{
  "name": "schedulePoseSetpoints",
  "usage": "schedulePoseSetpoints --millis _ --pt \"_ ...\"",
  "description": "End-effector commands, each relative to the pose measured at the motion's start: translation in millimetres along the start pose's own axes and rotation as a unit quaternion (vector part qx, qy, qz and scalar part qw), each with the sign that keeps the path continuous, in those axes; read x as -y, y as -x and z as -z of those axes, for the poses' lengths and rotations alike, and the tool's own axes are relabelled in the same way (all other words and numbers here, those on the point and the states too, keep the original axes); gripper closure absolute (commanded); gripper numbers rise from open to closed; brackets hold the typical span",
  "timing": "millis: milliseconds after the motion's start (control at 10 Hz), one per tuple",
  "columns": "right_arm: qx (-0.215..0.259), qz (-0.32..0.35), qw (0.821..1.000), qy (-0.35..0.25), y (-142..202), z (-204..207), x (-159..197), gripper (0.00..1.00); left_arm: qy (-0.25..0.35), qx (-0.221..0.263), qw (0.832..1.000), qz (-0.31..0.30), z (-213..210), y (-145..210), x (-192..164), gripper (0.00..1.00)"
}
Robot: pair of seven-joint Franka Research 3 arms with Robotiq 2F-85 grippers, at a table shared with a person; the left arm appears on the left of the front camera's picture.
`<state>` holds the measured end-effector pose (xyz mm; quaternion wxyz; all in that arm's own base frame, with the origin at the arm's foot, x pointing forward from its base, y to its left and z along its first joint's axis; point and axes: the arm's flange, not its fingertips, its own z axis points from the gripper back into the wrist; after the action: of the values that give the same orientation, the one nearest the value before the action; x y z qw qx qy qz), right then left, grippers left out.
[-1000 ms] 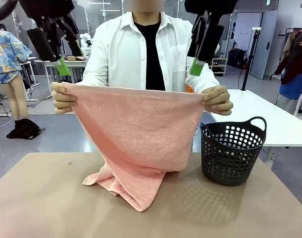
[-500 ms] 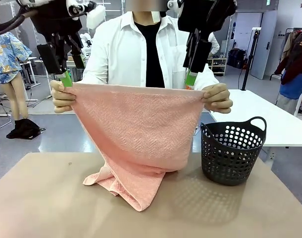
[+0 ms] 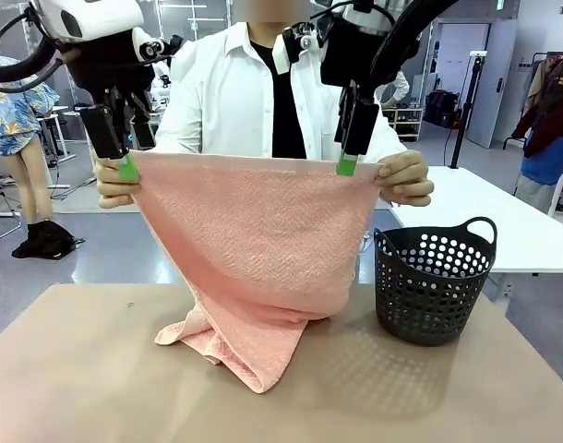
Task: Fold the towel.
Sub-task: Grab the top end of the 100 cm Hotel Towel extended by the human.
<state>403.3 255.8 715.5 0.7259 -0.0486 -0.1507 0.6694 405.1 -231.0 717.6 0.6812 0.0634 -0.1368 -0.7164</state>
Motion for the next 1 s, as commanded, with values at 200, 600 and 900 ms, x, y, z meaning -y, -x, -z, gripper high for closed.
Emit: schedulePoseSetpoints --millis 200,600,900 --pt "-0.031 0.015 0.999 -0.007 -1 32 -3 0.0 -0.01 -0.015 1.0 -0.016 14 3 -3 0.0" --pt "-0.043 0.014 0.999 -0.002 4 38 -6 0.59 -0.013 -0.026 0.999 -0.023 23 6 -9 0.89" --pt "-0.042 0.006 0.999 0.0 2 43 -8 1.0 -0.016 -0.023 0.999 -0.02 28 9 -10 1.0"
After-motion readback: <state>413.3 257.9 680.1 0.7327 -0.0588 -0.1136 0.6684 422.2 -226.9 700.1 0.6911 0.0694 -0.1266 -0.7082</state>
